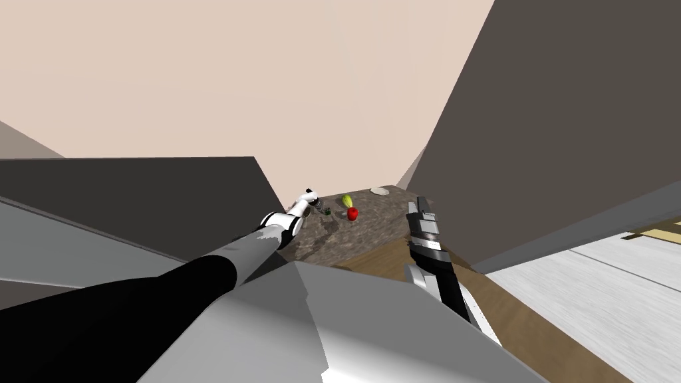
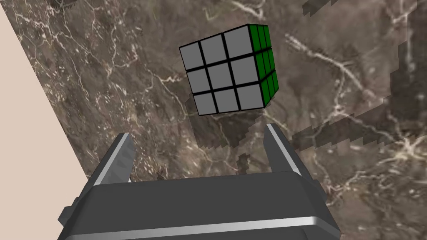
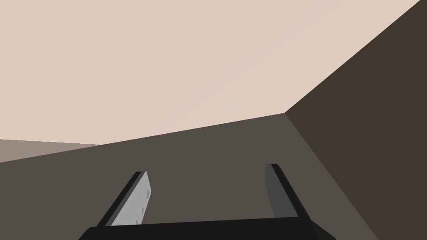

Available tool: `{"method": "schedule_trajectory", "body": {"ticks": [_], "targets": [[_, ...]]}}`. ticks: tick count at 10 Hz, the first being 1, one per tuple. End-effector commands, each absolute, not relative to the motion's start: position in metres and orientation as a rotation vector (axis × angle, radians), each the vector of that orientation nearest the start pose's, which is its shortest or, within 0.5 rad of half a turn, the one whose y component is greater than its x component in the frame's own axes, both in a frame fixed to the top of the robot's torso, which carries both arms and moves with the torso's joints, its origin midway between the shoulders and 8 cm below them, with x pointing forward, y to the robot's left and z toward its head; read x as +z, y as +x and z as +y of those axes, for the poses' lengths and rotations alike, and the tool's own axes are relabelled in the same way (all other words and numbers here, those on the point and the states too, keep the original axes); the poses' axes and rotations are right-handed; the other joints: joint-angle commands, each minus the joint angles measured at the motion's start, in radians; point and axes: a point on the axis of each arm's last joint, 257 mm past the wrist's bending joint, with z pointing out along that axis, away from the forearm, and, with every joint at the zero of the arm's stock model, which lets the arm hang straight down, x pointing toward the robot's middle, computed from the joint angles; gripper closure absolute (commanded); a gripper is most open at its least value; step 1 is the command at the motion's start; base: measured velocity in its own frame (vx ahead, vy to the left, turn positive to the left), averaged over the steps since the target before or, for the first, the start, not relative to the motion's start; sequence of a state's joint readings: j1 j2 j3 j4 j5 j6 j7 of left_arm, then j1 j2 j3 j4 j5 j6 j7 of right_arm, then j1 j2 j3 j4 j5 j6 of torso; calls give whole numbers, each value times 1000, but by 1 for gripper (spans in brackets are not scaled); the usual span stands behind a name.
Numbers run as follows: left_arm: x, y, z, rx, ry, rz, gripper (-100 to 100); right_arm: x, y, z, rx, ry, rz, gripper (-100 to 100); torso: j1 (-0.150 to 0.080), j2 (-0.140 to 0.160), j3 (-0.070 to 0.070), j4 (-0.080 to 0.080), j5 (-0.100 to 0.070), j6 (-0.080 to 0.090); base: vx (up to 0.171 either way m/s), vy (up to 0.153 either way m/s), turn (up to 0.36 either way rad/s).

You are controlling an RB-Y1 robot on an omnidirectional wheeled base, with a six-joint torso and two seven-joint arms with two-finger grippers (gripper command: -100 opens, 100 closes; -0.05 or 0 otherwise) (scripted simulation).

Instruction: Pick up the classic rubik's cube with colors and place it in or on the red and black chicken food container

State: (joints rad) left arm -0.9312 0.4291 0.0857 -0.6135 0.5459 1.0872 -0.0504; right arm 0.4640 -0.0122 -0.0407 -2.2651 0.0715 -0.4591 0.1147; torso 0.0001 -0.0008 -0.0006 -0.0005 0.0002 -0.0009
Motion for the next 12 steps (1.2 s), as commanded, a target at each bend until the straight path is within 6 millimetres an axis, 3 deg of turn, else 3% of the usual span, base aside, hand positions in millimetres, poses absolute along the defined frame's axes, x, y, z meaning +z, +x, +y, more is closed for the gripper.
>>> {"method": "schedule_trajectory", "body": {"ticks": [1, 9, 12], "targets": [[-289, 613, 295, -672, -2139, 1907, -100, 22, 356, -282, 1115, 573, 701, 0, 0, 0, 0, 0, 0, 0, 18, 6, -59], [-303, 570, 300, -544, -2289, 2029, -100, 22, 356, -282, 1115, 573, 701, 0, 0, -1, -1, 0, 0, 0, 26, 6, -63], [-305, 567, 300, -535, -2300, 2036, -100, 22, 356, -282, 1115, 573, 701, 0, 0, -1, 0, 0, 0, 0, 20, 6, -15]]}}
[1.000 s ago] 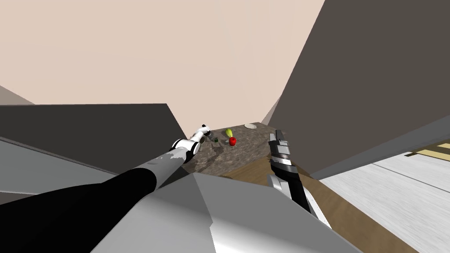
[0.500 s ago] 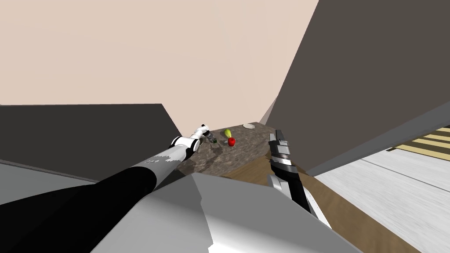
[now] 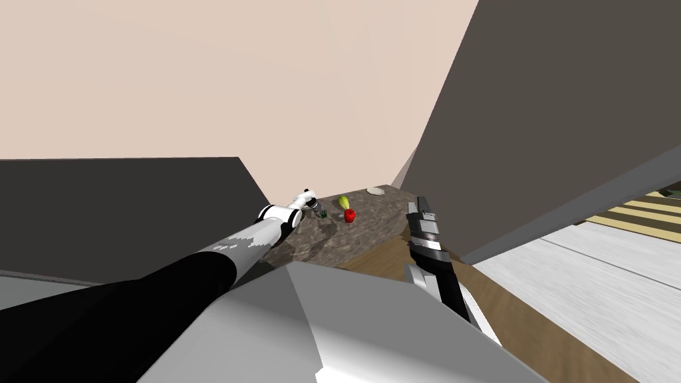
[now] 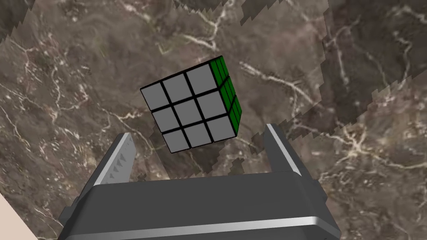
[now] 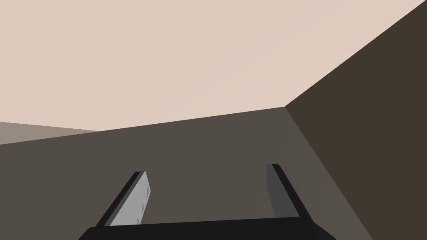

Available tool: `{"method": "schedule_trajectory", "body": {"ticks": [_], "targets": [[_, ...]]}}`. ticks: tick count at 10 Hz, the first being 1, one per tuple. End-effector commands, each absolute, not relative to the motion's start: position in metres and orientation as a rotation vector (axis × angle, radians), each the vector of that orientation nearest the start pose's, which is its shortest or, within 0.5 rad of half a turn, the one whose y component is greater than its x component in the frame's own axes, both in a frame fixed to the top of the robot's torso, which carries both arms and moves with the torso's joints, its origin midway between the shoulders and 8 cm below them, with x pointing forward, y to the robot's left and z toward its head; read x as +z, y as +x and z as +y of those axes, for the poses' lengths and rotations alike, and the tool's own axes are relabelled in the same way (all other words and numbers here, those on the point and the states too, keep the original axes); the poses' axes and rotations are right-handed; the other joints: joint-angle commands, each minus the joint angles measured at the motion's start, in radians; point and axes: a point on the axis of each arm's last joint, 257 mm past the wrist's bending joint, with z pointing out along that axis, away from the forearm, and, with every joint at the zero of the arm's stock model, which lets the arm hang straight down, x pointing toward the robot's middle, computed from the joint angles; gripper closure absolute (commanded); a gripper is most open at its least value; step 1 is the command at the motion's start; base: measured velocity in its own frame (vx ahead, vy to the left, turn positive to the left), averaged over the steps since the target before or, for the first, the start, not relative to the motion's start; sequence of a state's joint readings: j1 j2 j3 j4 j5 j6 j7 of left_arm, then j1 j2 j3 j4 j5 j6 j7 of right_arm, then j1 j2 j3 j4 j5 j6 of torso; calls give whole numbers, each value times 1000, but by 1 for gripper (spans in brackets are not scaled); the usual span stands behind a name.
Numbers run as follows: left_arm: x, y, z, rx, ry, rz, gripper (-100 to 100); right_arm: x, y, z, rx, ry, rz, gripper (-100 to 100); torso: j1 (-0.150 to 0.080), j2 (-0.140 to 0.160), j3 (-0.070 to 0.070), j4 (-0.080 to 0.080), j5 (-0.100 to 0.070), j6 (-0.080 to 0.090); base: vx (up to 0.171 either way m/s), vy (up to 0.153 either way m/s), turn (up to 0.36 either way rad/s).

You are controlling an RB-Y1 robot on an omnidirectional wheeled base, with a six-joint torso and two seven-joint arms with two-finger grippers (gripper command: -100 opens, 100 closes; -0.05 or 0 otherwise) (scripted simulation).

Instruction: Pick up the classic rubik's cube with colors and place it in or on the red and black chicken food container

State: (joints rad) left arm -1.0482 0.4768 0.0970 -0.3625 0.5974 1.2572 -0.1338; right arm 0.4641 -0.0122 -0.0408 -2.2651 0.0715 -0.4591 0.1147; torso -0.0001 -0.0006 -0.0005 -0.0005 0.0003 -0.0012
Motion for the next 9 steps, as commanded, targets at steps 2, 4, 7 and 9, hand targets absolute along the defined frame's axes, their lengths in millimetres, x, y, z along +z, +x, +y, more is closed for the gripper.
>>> {"method": "schedule_trajectory", "body": {"ticks": [2, 4, 7, 9], "targets": [[-319, 564, 296, -535, -2303, 2032, -100, 22, 356, -282, 1115, 573, 701, 0, 0, 1, 0, 0, 0, 0, 11, 4, -16], [-319, 564, 296, -535, -2303, 2032, -100, 22, 356, -282, 1115, 573, 701, 0, 1, -1, 0, 0, 0, 0, 21, 10, -8], [-325, 562, 295, -535, -2304, 2030, 100, 22, 356, -282, 1115, 573, 701, 0, 0, 1, 0, 0, 0, 0, 0, 0, 0], [-325, 562, 296, -535, -2307, 2029, 100, 22, 356, -282, 1115, 573, 701, 0, 0, 1, 1, 0, 0, 0, 0, 0, 0]]}}
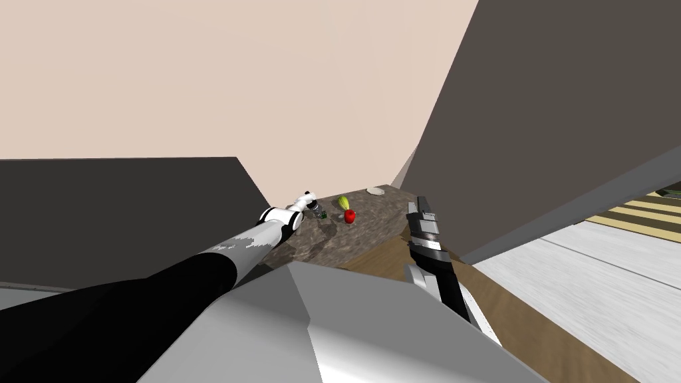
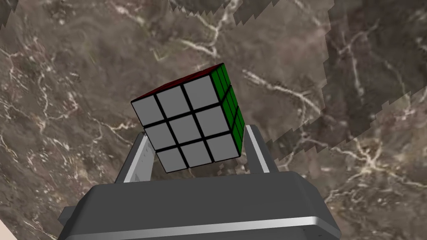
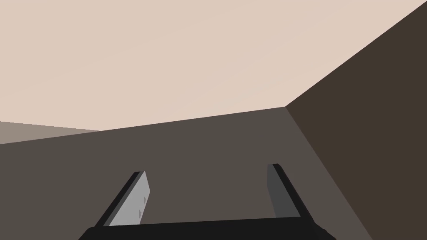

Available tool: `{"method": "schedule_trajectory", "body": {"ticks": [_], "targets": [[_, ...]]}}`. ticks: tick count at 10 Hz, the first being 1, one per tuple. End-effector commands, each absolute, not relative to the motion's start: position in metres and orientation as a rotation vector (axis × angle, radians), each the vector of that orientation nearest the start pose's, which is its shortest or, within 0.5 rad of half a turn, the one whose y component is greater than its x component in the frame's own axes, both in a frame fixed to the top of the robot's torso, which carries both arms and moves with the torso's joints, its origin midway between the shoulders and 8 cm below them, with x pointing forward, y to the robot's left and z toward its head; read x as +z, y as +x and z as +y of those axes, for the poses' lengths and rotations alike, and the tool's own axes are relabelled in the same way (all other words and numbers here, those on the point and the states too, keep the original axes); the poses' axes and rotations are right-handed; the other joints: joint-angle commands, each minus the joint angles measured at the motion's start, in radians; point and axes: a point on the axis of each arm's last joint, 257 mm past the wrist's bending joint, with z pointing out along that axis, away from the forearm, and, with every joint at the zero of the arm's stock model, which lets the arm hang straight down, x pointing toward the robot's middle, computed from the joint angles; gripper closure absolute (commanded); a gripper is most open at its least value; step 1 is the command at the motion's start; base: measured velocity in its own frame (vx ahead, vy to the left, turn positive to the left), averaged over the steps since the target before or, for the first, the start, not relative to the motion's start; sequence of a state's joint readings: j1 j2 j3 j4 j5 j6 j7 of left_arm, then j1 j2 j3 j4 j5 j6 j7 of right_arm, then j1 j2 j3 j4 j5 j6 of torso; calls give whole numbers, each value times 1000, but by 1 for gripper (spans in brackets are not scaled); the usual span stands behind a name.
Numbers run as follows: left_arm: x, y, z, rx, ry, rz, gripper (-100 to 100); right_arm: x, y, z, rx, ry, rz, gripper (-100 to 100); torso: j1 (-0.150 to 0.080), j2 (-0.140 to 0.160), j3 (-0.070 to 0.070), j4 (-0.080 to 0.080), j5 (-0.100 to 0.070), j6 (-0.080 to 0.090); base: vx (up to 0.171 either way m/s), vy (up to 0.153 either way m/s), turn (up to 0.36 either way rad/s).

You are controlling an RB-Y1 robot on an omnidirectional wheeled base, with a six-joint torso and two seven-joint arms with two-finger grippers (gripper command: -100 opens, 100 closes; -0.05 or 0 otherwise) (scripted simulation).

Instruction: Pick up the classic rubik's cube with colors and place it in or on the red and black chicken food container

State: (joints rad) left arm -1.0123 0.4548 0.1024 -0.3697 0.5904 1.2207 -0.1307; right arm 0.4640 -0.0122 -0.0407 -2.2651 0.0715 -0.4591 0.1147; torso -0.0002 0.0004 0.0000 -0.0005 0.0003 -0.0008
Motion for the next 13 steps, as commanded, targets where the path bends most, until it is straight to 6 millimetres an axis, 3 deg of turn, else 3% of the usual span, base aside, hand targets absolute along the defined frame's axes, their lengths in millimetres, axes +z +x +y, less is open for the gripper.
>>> {"method": "schedule_trajectory", "body": {"ticks": [1, 2, 3, 4, 10, 11, 12, 13], "targets": [[-325, 562, 296, -536, -2306, 2029, 100, 22, 356, -282, 1115, 573, 701, 0, 0, 0, 0, 0, 0, 0, 0, 0, 0], [-324, 562, 296, -536, -2305, 2029, 100, 22, 356, -282, 1115, 573, 701, 0, 0, 0, 0, 0, 0, 0, 0, 0, 0], [-324, 562, 296, -536, -2304, 2029, 0, 22, 356, -282, 1115, 573, 701, 0, 0, 0, 0, 0, 0, 0, 0, 0, 0], [-310, 566, 299, -534, -2301, 2035, 100, 22, 356, -282, 1115, 573, 701, 0, 0, 0, 0, 0, 0, 0, -18, -8, 20], [-311, 565, 299, -532, -2302, 2036, 100, 22, 356, -282, 1115, 573, 701, 0, 0, 0, 0, 1, 0, 0, -5, -2, 3], [-310, 565, 299, -532, -2303, 2036, 0, 22, 356, -282, 1115, 573, 701, 0, 0, 0, 0, 0, 0, 0, 0, 0, 0], [-285, 579, 312, -560, -2265, 2008, 100, 22, 356, -282, 1115, 573, 701, 0, 0, 0, 0, 0, 0, 0, -64, 48, 165], [-285, 579, 312, -560, -2265, 2008, 100, 22, 356, -282, 1115, 573, 701, 0, 4, 4, 3, 3, -1, -3, -71, 87, 123]]}}
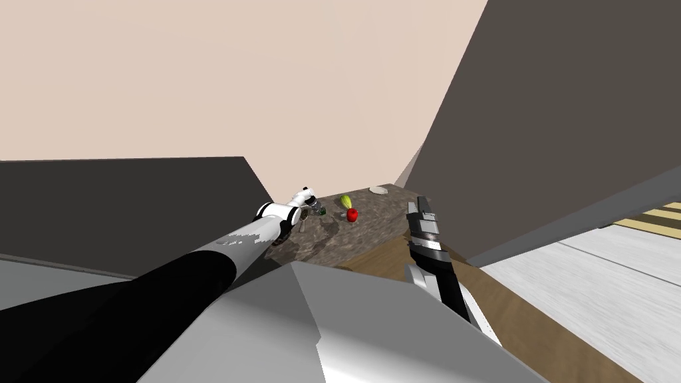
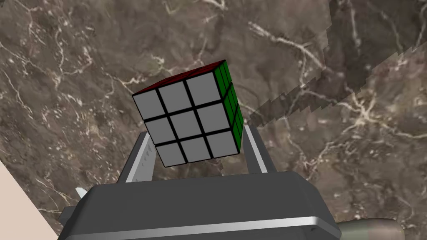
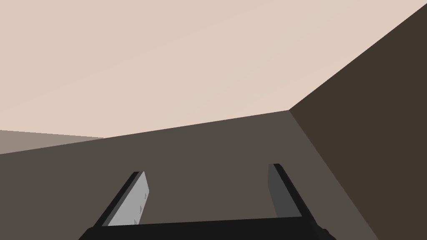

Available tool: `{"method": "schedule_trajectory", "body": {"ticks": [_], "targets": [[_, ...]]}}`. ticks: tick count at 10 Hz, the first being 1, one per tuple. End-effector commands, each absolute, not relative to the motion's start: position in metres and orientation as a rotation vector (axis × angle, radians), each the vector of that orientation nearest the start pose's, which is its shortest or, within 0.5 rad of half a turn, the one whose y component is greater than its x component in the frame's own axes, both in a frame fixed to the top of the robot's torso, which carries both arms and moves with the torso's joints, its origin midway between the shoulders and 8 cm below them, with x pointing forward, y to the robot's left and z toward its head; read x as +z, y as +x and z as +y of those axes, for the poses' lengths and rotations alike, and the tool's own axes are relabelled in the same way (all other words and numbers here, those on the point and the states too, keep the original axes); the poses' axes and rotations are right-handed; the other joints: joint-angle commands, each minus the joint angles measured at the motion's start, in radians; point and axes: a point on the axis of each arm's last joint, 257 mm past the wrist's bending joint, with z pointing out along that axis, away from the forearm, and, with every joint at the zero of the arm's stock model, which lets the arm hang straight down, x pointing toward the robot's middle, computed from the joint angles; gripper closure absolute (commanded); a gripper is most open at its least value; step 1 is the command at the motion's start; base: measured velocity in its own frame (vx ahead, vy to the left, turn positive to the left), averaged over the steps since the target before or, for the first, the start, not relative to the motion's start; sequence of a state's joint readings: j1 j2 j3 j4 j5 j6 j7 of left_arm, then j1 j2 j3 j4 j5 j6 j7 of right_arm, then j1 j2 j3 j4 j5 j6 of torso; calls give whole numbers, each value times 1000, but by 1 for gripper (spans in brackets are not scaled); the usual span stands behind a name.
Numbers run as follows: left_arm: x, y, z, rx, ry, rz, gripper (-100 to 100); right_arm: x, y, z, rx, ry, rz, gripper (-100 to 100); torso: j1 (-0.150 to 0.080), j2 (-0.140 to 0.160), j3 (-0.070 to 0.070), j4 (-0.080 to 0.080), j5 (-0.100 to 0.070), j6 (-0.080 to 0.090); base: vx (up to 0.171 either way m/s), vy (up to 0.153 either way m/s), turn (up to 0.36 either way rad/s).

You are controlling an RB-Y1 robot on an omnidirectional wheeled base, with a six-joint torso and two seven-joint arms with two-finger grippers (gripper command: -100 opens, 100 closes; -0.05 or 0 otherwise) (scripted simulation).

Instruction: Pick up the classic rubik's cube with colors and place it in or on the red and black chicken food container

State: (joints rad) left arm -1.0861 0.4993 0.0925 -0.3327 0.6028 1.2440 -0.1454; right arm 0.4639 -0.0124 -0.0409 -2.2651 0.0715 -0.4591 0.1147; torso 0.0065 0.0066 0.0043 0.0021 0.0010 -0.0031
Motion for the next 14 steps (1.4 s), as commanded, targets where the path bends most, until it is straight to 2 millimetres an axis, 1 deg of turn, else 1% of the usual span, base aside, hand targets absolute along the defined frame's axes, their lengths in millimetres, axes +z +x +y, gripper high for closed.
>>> {"method": "schedule_trajectory", "body": {"ticks": [1, 2, 3, 4, 5, 7, 8, 9, 10, 11, 13, 14], "targets": [[-285, 579, 312, -560, -2265, 2008, 100, 22, 356, -282, 1115, 573, 701, 0, 0, 0, 0, 0, 0, 0, -36, 59, -4], [-264, 588, 318, -581, -2237, 2004, 100, 22, 356, -282, 1115, 573, 701, 0, -1, -1, 0, 0, 0, 1, -59, 68, 138], [-264, 588, 318, -581, -2237, 2004, 100, 22, 356, -282, 1115, 573, 701, 0, -1, 0, 1, 1, -1, -1, -62, 77, 93], [-273, 580, 319, -557, -2271, 2005, 100, 22, 356, -282, 1115, 573, 701, 0, -1, 1, 1, 1, 0, 0, -25, 46, 3], [-277, 576, 320, -547, -2285, 2005, 100, 22, 356, -282, 1115, 573, 701, 0, -3, 0, 0, 0, 0, 1, 1, 11, -10], [-274, 579, 320, -554, -2275, 2005, 100, 22, 356, -282, 1115, 573, 701, 0, -7, -4, -2, -1, -1, 2, 5, -9, 3], [-264, 588, 318, -581, -2237, 2004, 100, 22, 356, -282, 1115, 573, 701, 0, -8, -4, -3, -1, -1, 2, 3, -8, 6], [-264, 588, 318, -581, -2237, 2004, 100, 22, 356, -282, 1115, 573, 701, 0, -9, -4, -2, 0, -2, 3, 3, -5, -10], [-240, 595, 321, -603, -2207, 2008, 100, 22, 356, -282, 1115, 573, 701, 0, -9, -4, -2, 0, -2, 3, -47, 64, 145], [-240, 595, 321, -603, -2207, 2008, 100, 22, 356, -282, 1115, 573, 701, 0, -3, -1, 0, 1, -1, 0, -60, 91, 113], [-217, 601, 323, -624, -2176, 2017, 100, 22, 356, -282, 1115, 573, 701, 0, -1, 2, 2, 2, 0, 0, -63, 86, 129], [-217, 601, 323, -624, -2176, 2017, 100, 22, 356, -282, 1115, 573, 701, 0, 0, 3, 2, 2, 0, -1, -47, 72, 62]]}}
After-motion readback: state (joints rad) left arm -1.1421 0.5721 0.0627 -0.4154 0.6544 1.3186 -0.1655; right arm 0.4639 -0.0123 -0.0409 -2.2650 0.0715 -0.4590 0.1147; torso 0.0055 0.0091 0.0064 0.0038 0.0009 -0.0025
